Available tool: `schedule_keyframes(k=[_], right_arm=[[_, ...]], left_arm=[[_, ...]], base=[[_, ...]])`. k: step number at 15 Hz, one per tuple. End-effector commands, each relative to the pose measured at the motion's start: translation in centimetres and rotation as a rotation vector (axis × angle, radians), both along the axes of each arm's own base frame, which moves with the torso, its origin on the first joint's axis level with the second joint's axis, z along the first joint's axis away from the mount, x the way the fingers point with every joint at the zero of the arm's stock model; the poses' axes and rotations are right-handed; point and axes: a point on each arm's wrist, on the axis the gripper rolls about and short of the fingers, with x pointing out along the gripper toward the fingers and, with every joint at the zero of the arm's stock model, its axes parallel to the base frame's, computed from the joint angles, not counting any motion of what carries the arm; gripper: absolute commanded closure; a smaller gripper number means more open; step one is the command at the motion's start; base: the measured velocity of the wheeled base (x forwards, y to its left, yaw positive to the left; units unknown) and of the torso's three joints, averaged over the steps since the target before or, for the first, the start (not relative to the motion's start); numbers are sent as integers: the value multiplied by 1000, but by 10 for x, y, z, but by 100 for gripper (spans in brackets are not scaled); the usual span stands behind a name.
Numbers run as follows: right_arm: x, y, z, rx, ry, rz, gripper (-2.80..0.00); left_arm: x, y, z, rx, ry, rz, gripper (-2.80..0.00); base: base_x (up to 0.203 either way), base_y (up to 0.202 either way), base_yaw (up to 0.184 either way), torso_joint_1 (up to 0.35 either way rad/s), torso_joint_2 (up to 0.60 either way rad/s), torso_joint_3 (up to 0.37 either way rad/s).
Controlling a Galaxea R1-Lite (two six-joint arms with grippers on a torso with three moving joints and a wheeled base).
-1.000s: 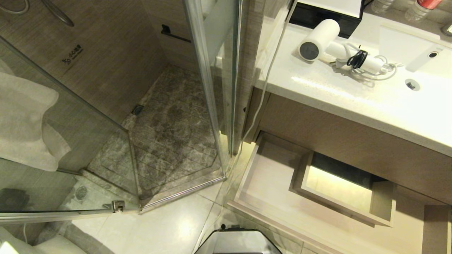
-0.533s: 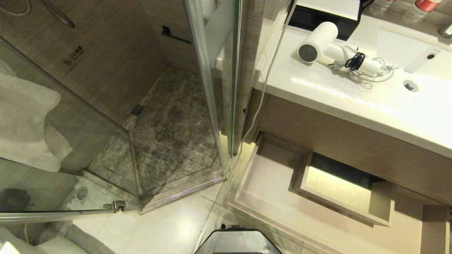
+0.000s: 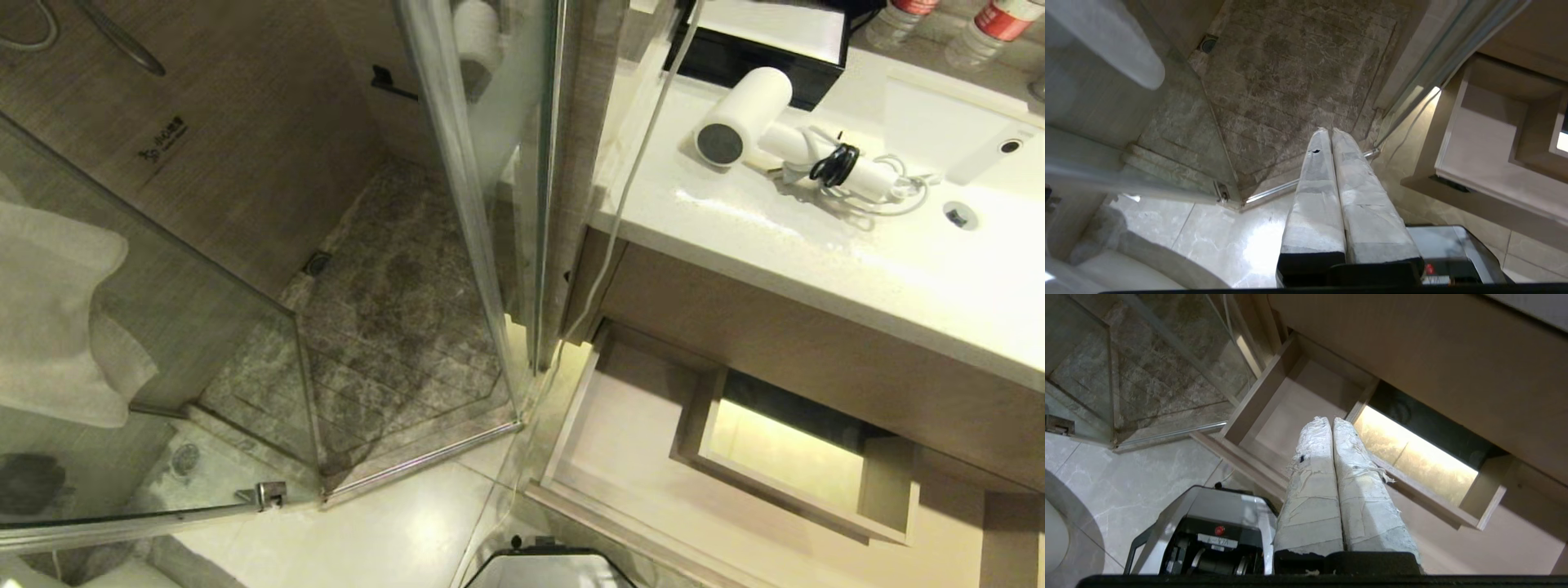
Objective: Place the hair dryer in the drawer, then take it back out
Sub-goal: Pick up the hairdryer
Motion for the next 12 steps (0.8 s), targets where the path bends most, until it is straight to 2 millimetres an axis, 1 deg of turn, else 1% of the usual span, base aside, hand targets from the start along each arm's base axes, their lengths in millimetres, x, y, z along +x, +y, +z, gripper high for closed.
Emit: schedule_keyframes(k=[1, 7, 12], right_arm=[[-3, 0, -1, 3, -39, 0, 0], [-3, 0, -1, 3, -39, 0, 0], [-3, 0, -1, -1, -39, -1, 0]], left_arm=[[0, 0, 0, 0, 0, 1, 0], [0, 0, 0, 0, 0, 1, 0], [0, 0, 0, 0, 2, -1, 0]], base=[[0, 0, 0, 270, -51, 220], [0, 0, 0, 290, -101, 188], [0, 0, 0, 336, -200, 133]])
